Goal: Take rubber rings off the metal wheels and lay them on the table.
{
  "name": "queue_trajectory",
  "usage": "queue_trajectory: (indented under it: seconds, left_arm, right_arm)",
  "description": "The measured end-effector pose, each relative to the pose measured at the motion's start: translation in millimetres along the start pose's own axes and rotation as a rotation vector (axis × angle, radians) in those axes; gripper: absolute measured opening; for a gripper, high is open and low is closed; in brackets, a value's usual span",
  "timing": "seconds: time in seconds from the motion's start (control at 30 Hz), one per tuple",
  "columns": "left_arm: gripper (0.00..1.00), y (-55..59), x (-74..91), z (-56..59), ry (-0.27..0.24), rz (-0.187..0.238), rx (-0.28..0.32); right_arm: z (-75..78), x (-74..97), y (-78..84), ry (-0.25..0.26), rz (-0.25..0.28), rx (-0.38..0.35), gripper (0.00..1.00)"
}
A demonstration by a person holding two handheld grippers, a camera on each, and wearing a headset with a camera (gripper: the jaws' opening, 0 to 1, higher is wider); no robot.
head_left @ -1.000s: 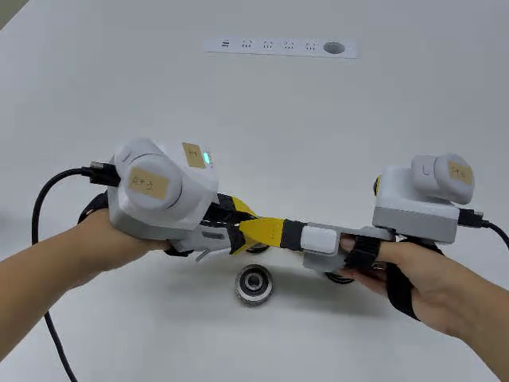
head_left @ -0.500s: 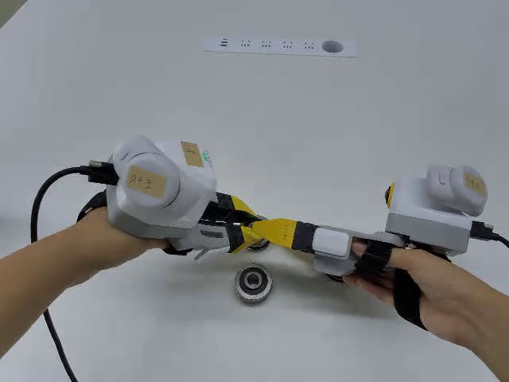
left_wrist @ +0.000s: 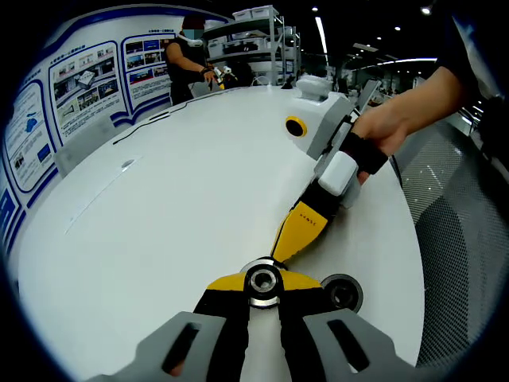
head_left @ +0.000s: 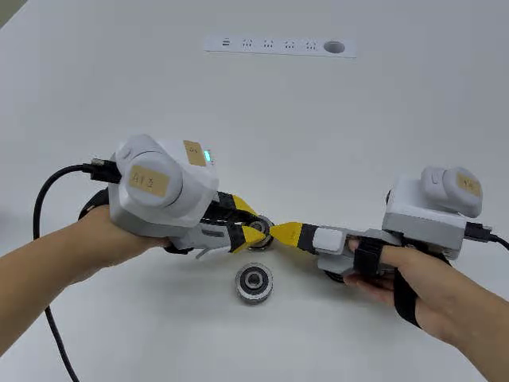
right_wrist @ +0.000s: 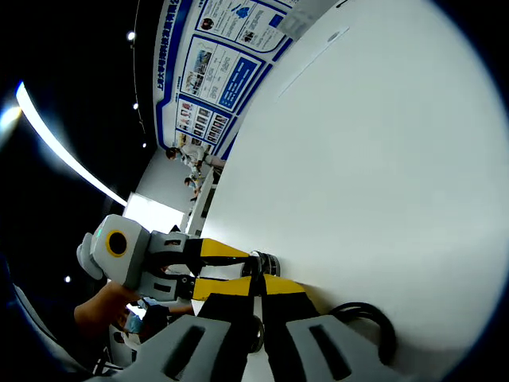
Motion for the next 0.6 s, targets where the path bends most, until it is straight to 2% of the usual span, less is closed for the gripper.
queue_trajectory:
  seconds: [0.2,0.6]
  left_arm:
    - [0.13,0.4,0.1,-0.2,0.0,0.0,-0.003]
    - [0.13,0.9,0.3,-0.1,0.001,-0.004,-0.01]
  right_arm:
    - [-1.5,0.0,0.2,0.017,-0.005,-0.014,0.03]
    - [-7.9,0.7,0.0,0.056,0.002,0.031,0.01]
Point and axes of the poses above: the centre of the closed fingertips' face, and the gripper's own axes: x roughly backward along the fingers, z roughly to its right, y roughly out of its underside, the point moved 4 cm from there along x, roughly backward along the fingers, and after that the axes turned 1 degree about -x, right-handed, at the moved point
